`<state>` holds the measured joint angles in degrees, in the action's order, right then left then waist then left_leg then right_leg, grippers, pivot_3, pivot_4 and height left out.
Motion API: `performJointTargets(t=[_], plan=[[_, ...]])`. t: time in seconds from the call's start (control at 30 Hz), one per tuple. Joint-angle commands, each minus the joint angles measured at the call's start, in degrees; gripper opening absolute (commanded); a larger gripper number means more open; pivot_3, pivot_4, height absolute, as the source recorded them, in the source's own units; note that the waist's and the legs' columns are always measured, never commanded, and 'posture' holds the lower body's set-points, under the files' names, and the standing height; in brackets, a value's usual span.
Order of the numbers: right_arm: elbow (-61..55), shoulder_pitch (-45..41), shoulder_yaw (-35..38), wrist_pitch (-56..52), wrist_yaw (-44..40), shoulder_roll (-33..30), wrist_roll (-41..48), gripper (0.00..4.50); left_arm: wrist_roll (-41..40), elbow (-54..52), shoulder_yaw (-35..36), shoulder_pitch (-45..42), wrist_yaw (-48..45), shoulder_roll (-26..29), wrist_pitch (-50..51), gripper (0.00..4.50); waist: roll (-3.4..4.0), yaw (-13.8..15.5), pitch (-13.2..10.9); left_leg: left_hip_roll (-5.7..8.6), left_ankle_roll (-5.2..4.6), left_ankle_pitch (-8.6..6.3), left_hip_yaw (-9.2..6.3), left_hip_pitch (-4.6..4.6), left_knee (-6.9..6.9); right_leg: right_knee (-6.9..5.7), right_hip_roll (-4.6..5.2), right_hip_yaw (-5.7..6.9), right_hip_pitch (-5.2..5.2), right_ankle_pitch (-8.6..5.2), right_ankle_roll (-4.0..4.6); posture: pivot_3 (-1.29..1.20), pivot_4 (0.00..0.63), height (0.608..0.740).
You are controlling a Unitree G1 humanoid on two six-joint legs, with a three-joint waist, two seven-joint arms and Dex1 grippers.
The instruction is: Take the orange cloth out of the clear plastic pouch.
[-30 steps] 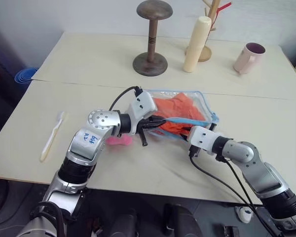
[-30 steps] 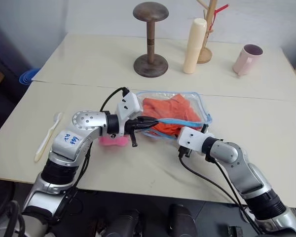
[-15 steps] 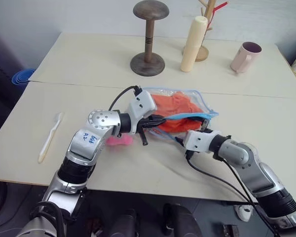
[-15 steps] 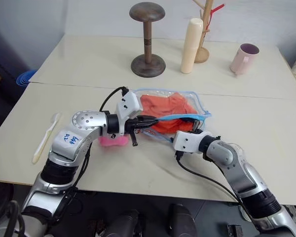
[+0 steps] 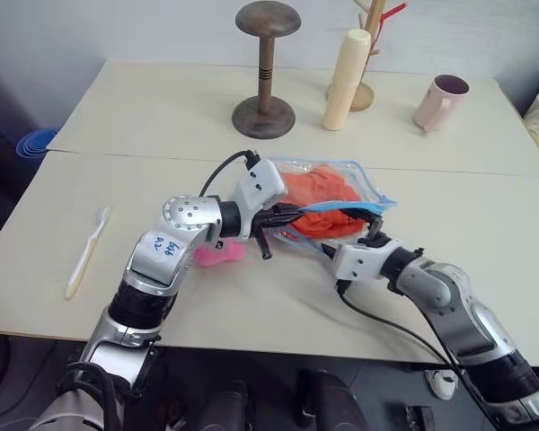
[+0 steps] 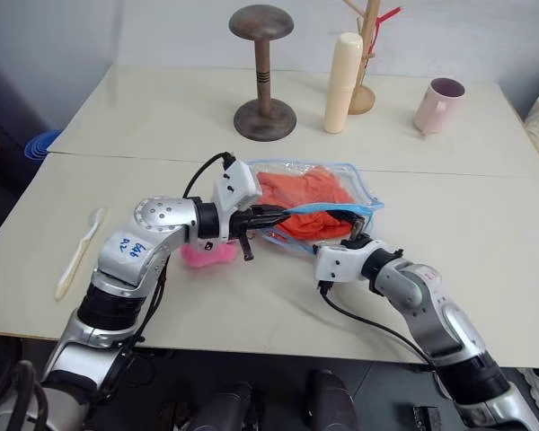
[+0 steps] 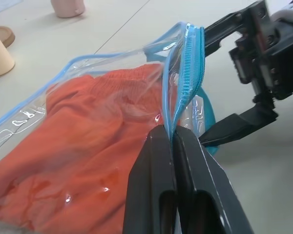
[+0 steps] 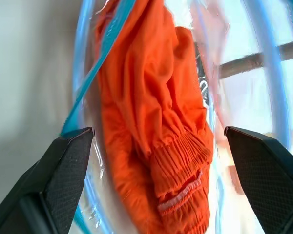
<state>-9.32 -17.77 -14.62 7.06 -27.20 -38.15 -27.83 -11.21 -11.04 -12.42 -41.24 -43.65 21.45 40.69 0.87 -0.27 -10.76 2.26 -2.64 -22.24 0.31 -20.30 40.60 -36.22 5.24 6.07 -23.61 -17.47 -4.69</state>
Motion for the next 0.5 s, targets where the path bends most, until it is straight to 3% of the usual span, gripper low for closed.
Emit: performJointTargets(t=[0.03,0.2,0.5], plan=[[3.41,-3.99,-3.06,3.59,-1.85,-0.52,-3.06,4.48,-1.34,-2.85,0.04,-0.71,0.03,-0.53,-0.69,0.00,0.00,-0.05,0.00,0.00,0.00,0.00,0.00,0.00,0.00,0.00,0.00,0.00,0.00,0.00,0.00,0.00,0.150,0.740],[8.77,-10.28,-7.95,8.48,-6.04,-0.50,-6.48,4.48,-1.72,-3.84,-0.46,-0.22,0.25,-1.40,-0.06,0.00,0.00,-0.04,0.00,-0.01,0.00,0.00,-0.02,0.01,0.01,0.01,0.00,0.00,0.00,0.00,0.00,0.00,0.150,0.740],[20.62,-15.55,-11.75,10.48,-5.29,6.26,-8.30,4.48,-2.42,-6.22,-0.95,2.17,1.83,-3.03,2.10,0.00,-0.22,-1.71,0.15,-0.06,0.07,0.02,0.05,0.21,0.03,-0.20,-0.03,-0.11,0.08,0.00,0.00,0.00,0.150,0.740]])
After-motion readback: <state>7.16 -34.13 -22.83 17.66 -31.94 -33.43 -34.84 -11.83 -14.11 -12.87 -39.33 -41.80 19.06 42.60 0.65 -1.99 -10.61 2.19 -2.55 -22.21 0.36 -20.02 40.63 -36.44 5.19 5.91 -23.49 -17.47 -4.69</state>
